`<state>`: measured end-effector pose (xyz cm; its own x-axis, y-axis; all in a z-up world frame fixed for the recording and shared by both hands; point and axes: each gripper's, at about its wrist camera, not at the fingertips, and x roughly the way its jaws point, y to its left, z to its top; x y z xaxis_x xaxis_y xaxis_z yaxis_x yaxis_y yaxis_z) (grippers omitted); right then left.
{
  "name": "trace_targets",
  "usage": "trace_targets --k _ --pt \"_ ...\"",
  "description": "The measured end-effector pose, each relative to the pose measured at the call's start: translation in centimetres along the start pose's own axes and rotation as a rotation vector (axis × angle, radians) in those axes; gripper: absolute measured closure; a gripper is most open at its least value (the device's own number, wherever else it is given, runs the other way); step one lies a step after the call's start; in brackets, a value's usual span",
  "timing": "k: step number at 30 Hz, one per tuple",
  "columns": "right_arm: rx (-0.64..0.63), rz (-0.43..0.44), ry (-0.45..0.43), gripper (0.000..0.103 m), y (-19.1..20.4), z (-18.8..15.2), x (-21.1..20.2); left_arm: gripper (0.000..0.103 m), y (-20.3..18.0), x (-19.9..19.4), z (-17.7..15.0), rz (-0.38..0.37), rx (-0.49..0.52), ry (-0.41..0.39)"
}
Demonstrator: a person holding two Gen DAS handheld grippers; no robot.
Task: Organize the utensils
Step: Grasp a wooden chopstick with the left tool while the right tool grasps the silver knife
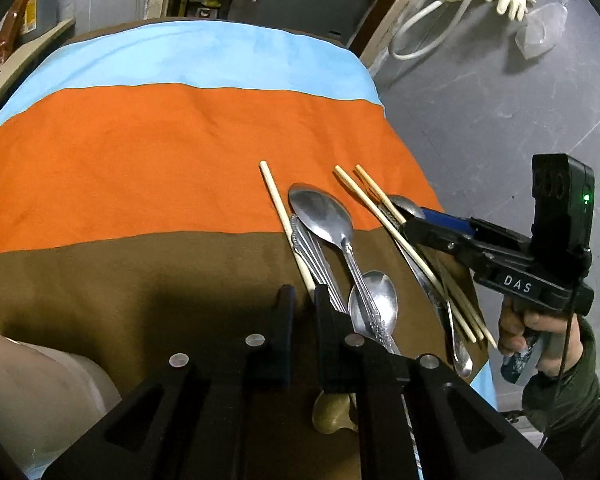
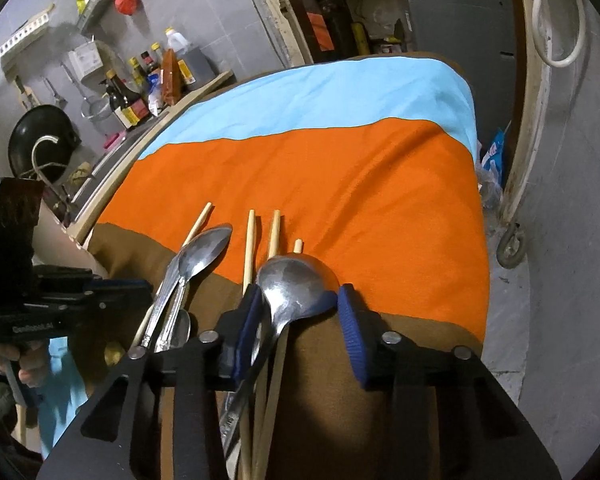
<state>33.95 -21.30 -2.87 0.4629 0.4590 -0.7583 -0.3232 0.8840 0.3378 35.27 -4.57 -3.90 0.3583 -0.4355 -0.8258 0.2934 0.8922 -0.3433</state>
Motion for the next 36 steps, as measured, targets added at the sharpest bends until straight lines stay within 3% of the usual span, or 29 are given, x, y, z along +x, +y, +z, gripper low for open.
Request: trace_targets --k 7,14,23,29,36 --pt "0.022 0.023 -0.012 0.078 -0.6 -0.2 -0.4 0.095 -0.6 0.3 0.6 0.010 0.044 0.028" --pt "0.038 0.046 -0.021 0.078 -1.1 -0.4 -0.6 0.095 -1.5 1.4 1.2 0.036 0.102 0.056" --pt "0.103 0.082 -0.038 0.086 -2.3 -0.4 -0.6 0.095 -0.9 2.8 2.1 0.023 0.058 0.049" --pt "0.170 0.112 -0.016 0.086 -3.0 0.7 0.8 0.095 -1.1 3.0 2.4 0.023 0.075 0.077" --pt "0.221 0.126 0.000 0.086 -3.4 1.4 1.3 0.097 -1.1 3.1 1.9 0.016 0.080 0.037"
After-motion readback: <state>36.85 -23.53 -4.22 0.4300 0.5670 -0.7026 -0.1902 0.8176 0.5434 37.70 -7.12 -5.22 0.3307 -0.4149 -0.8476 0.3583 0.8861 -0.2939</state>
